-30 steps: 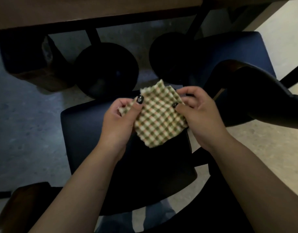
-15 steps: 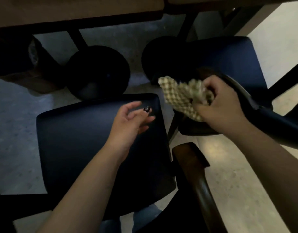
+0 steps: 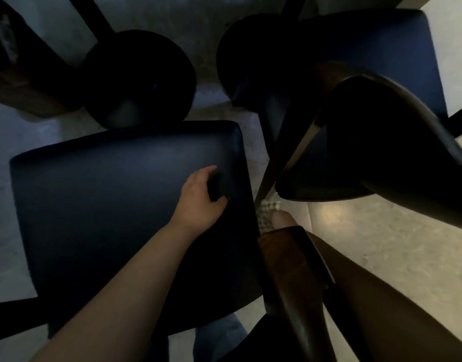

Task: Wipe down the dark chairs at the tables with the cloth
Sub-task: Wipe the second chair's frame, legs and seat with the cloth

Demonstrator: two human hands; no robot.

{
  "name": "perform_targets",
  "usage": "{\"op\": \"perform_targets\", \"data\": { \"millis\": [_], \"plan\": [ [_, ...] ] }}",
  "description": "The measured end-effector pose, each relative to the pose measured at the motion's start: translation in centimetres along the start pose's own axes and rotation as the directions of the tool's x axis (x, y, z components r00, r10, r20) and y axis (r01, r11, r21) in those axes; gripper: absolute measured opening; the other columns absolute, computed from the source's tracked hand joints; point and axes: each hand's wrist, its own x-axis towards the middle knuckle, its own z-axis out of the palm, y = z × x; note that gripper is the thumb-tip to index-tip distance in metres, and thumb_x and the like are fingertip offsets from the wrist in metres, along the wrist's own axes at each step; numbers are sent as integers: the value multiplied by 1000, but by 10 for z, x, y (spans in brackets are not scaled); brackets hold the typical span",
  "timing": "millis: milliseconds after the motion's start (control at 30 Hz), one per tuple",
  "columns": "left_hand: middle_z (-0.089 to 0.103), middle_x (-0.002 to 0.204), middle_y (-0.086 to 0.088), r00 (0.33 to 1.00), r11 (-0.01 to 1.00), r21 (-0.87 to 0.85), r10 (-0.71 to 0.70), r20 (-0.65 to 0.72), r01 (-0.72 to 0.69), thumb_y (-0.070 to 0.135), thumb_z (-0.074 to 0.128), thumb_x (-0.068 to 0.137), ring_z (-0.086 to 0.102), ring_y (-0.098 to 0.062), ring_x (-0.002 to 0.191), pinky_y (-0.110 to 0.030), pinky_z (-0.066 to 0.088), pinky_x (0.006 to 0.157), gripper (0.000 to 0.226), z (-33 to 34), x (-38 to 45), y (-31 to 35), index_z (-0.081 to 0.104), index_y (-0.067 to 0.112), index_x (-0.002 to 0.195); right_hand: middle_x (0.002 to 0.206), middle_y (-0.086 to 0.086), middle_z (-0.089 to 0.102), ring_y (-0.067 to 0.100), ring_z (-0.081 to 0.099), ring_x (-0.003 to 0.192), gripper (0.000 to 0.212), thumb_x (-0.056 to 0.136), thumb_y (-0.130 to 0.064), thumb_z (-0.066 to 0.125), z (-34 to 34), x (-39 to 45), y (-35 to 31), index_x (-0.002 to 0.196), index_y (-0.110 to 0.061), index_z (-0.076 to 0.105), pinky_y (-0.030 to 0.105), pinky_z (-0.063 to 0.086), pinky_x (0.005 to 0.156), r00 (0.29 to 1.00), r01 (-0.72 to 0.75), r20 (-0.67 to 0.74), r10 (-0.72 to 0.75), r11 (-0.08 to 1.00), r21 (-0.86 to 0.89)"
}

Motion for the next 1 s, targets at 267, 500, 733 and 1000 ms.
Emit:
{"op": "perform_targets", "data": {
  "millis": [267,500,733,1000],
  "plan": [
    [-54,141,-5,973,570,819,-138,182,-72,74,75,54,-40,-50,131,-78,14,101,138,-63,21,-53,-32,50,139,111,12,64,30,60,103,52,93,-60,39,18,7,-32,110,-17,61,39,48,88,971,-230,179,160,832,504],
    [-54,142,-6,975,624,776,-99,198,-95,69,78,56,-39,-51,131,-81,19,99,140,-62,24,-71,-37,52,135,52,0,56,13,54,43,36,95,-34,43,16,19,-58,65,-18,55,19,39,40,997,-72,19,71,888,454],
    [-54,142,-9,976,626,773,-89,197,-99,67,77,59,-41,-52,129,-81,19,98,139,-60,26,-75,-39,50,135,100,5,72,22,67,92,55,85,-67,45,26,22,-37,102,-24,74,31,50,72,972,-134,228,53,926,353],
    [-53,143,-9,980,619,778,-69,185,-103,69,76,58,-43,-52,127,-82,17,96,140,-56,28,-81,-39,49,136,101,6,64,23,63,91,50,95,-59,35,30,32,-128,103,-21,67,33,52,83,997,72,-39,-62,930,360]
  ]
}}
